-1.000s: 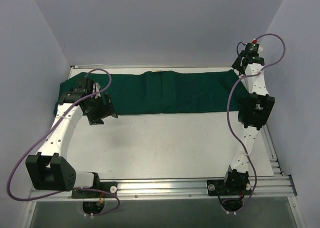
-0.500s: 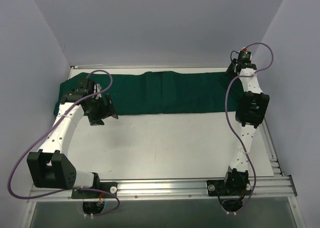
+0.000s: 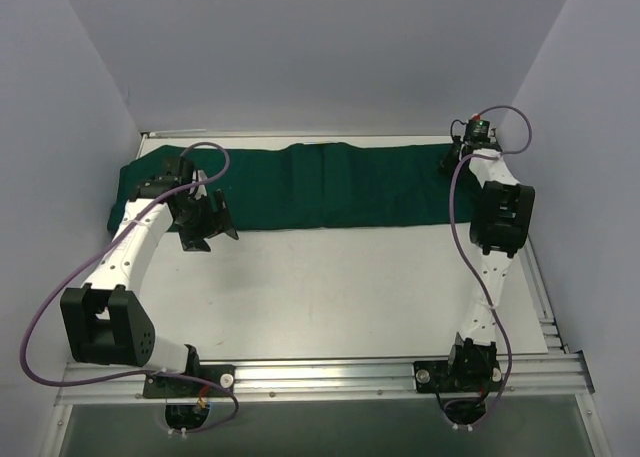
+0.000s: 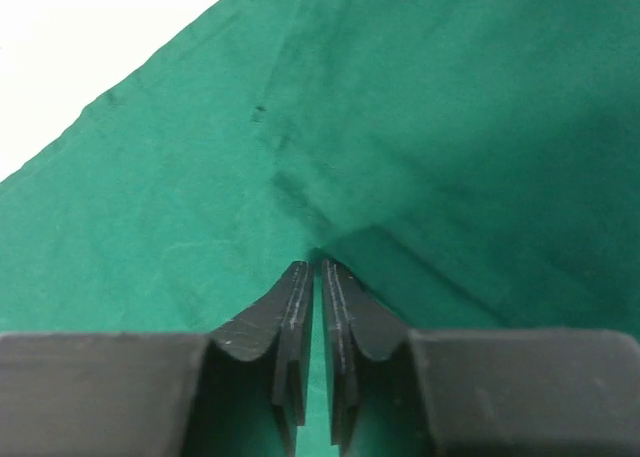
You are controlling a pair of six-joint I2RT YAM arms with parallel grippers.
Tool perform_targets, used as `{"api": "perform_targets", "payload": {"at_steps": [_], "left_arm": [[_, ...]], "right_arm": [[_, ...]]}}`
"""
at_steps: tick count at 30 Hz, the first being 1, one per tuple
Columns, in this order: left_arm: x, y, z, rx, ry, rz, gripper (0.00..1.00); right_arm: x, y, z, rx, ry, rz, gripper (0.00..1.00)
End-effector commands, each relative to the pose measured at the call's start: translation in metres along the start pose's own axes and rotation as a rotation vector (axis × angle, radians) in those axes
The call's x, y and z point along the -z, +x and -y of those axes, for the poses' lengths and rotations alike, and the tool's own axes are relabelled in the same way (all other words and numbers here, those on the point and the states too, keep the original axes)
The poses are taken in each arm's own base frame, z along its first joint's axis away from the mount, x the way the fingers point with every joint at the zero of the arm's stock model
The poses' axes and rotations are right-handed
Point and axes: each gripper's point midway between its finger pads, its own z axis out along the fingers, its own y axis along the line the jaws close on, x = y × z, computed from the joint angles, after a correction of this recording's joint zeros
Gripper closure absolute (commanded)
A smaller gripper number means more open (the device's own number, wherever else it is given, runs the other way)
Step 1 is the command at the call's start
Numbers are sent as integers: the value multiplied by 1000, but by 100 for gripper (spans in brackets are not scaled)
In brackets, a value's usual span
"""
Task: Open and lay out the surgical kit
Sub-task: Open the surgical kit at the center of the board.
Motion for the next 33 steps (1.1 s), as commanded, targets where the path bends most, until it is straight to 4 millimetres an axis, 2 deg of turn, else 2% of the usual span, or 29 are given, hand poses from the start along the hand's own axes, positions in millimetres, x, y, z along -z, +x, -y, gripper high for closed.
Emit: {"api": "perform_targets", "payload": {"at_steps": [1,6,8,11,18,24,26,27,29,33], "left_arm": [[11,-21,12,-21,43,68,18],[11,-23,17,-14,65,73,18],[9,-22,17,-11,69,70,18],[6,-20,16,-10,67,58,18],[6,-20,17,-12,73,54,18],[4,-19,16,-9,70,48,18],[3,-19,16,-6,72,46,18],[2,-19,17,-6,76,44,18],[2,-20,18,0,80,44,18],[2,-21,18,5,79,46,18]], "right_arm": [[10,-20,-9,6,-46,32,87],[34,-40,-27,36,-99,105,81],[37,-45,-32,47,-106,123,78],[32,-44,-32,43,-105,110,76],[19,-45,-48,60,-134,120,73],[28,-59,-60,71,-142,168,73],[29,-64,-59,76,-134,181,73],[21,-57,-54,75,-121,154,73],[18,-59,-54,81,-117,150,71],[6,-48,-45,93,-86,125,66]]}}
